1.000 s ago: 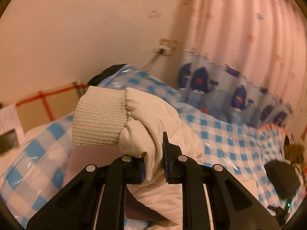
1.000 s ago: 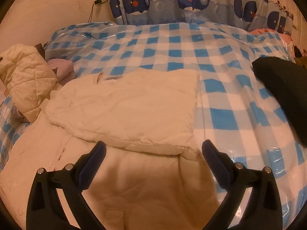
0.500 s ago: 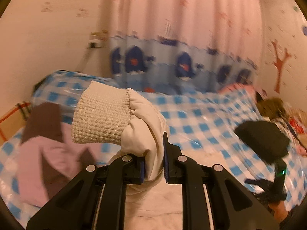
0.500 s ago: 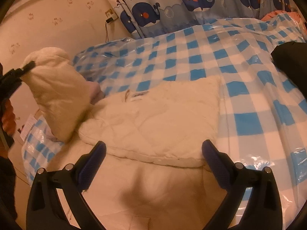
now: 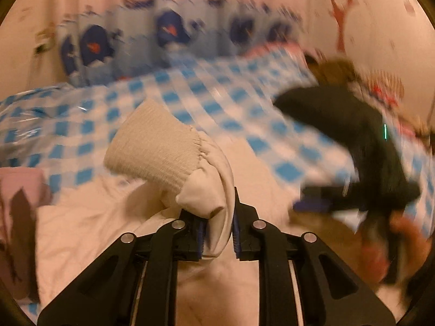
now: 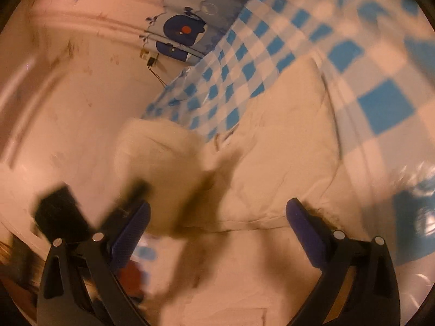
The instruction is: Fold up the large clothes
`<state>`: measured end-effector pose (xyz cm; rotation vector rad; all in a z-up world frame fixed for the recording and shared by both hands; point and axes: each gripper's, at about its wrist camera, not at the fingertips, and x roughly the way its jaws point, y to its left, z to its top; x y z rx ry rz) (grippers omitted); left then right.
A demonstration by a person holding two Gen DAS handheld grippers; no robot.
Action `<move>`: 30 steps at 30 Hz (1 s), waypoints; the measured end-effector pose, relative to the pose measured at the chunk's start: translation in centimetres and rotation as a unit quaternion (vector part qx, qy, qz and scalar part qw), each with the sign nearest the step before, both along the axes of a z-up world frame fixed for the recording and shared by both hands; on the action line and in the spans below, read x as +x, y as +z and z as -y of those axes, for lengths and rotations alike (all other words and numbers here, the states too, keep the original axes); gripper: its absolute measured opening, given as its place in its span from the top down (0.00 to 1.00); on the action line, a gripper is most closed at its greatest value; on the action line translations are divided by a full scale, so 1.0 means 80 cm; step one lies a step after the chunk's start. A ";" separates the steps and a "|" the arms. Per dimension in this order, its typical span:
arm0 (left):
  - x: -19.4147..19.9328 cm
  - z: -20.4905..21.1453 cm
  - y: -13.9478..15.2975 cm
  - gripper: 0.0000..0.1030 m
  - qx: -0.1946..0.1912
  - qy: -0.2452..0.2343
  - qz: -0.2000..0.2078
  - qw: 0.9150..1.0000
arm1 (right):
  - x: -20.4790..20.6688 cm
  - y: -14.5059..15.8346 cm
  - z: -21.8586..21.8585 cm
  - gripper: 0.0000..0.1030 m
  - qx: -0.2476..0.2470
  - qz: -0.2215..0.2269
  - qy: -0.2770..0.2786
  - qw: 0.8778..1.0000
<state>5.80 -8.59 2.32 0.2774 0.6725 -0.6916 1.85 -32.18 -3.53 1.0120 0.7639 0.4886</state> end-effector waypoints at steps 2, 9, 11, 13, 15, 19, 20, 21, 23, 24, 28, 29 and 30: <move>-0.006 0.020 -0.031 0.85 0.039 -0.021 -0.010 0.999 | 0.002 -0.002 0.007 0.07 0.023 -0.004 -0.003 1.000; -0.051 0.051 -0.065 0.56 0.088 -0.102 0.003 0.991 | 0.014 -0.001 0.005 0.07 0.049 -0.013 0.021 0.998; -0.062 0.051 -0.063 0.47 0.097 -0.122 0.005 0.988 | 0.015 0.000 0.002 0.07 0.046 -0.018 0.027 0.998; -0.070 0.047 -0.056 0.43 0.102 -0.130 0.012 0.986 | 0.016 0.000 -0.001 0.07 0.040 -0.027 0.027 0.998; -0.072 0.031 -0.042 0.41 0.091 -0.126 0.012 0.988 | 0.015 0.001 -0.002 0.07 0.038 -0.027 0.027 0.999; -0.057 -0.027 -0.007 0.33 0.037 -0.078 0.008 0.996 | 0.014 -0.002 -0.004 0.07 0.026 -0.034 0.023 0.999; -0.049 -0.039 -0.001 0.32 0.029 -0.063 0.008 0.998 | 0.014 -0.003 -0.005 0.07 0.021 -0.036 0.024 0.999; -0.040 -0.057 0.004 0.29 0.018 -0.042 0.007 0.999 | 0.015 -0.004 -0.007 0.07 0.013 -0.034 0.026 0.999; -0.025 -0.085 0.009 0.29 0.012 -0.004 0.008 1.000 | 0.014 -0.004 -0.009 0.11 -0.004 -0.025 0.029 0.999; -0.014 -0.102 0.009 0.29 0.011 0.020 0.006 1.000 | 0.013 -0.002 -0.011 0.32 -0.018 -0.019 0.029 0.999; 0.027 -0.160 -0.008 0.29 0.007 0.112 -0.025 0.993 | 0.013 0.004 -0.016 0.88 -0.067 -0.018 0.030 0.997; 0.035 -0.170 -0.014 0.29 0.005 0.126 -0.037 0.991 | 0.012 0.010 -0.019 0.88 -0.082 -0.007 0.031 0.996; 0.043 -0.181 -0.021 0.29 0.002 0.144 -0.050 0.988 | 0.011 0.026 -0.027 0.89 -0.112 0.011 0.035 0.993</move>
